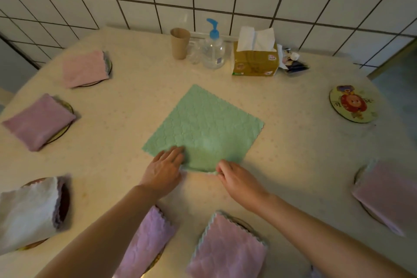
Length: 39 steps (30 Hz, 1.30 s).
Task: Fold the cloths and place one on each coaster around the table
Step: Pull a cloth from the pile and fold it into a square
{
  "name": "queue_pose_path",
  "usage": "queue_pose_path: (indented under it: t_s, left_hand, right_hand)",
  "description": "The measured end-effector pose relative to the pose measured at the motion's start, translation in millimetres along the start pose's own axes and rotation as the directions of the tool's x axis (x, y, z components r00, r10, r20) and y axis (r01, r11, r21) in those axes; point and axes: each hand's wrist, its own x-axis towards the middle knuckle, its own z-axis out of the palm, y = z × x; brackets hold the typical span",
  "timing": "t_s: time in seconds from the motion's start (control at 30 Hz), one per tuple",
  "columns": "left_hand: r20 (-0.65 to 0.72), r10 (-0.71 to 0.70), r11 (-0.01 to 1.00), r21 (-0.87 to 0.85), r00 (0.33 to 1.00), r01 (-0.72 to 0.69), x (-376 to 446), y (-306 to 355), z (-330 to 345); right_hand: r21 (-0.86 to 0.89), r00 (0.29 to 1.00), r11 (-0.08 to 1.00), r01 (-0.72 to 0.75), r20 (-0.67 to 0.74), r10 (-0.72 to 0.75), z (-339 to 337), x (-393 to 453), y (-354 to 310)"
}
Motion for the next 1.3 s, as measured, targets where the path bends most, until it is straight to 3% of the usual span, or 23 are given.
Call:
queue_pose_path:
  t_s: [0.2,0.33,0.47,0.53,0.67,0.77,0.87,1.0,1.13,1.3]
  left_hand:
    - [-0.080,0.033,0.998,0.063,0.996,-0.028,10.2,-3.1,-2.2]
    - [-0.121,0.183,0.983,0.049,0.976,-0.179,-0.5,-4.2,-5.1]
    - [-0.003,0.216,0.970,-0.109,0.976,-0.215,-26.0,11.5,-10.0]
    - [0.145,0.172,0.967,-0.212,0.974,-0.139,-39.8,20.9,-15.1]
    - [0.319,0.107,0.931,-0.365,0.941,0.017,-51.1,36.9,-24.0]
    - [0.283,-0.060,0.789,-0.574,0.957,0.219,-47.8,30.9,-26.4]
    - [0.282,-0.276,0.521,-0.759,0.919,0.390,-37.5,21.1,-29.7]
    - [0.319,-0.455,0.172,-0.884,0.831,0.434,-17.6,23.7,-31.7]
    - [0.339,-0.603,0.086,-0.872,0.722,0.482,1.4,20.1,-20.7]
    - [0.350,-0.684,0.055,-0.850,0.640,0.524,11.8,18.5,-8.9]
  right_hand:
    - [-0.004,0.996,0.997,0.072,-0.060,-0.072,-25.8,-22.7,22.0]
    - [-0.226,0.969,0.953,0.201,-0.097,-0.227,-27.5,-48.4,51.7]
    - [-0.340,0.949,0.898,0.278,-0.049,-0.313,-24.1,-81.2,83.8]
    - [-0.286,0.967,0.927,0.241,-0.014,-0.255,-23.1,-99.0,95.3]
    - [0.047,0.997,0.998,0.050,0.060,-0.053,-28.0,-121.4,101.0]
    - [0.280,0.992,0.956,-0.087,-0.066,0.110,-38.3,-115.7,98.9]
    - [0.508,0.938,0.836,-0.205,-0.140,0.316,-49.6,-93.7,104.1]
    - [0.666,0.844,0.698,-0.262,-0.193,0.500,-59.2,-48.0,111.7]
    - [0.729,0.753,0.584,-0.357,-0.145,0.642,-54.5,0.9,126.2]
    - [0.676,0.746,0.601,-0.427,-0.112,0.656,-48.6,35.1,137.6]
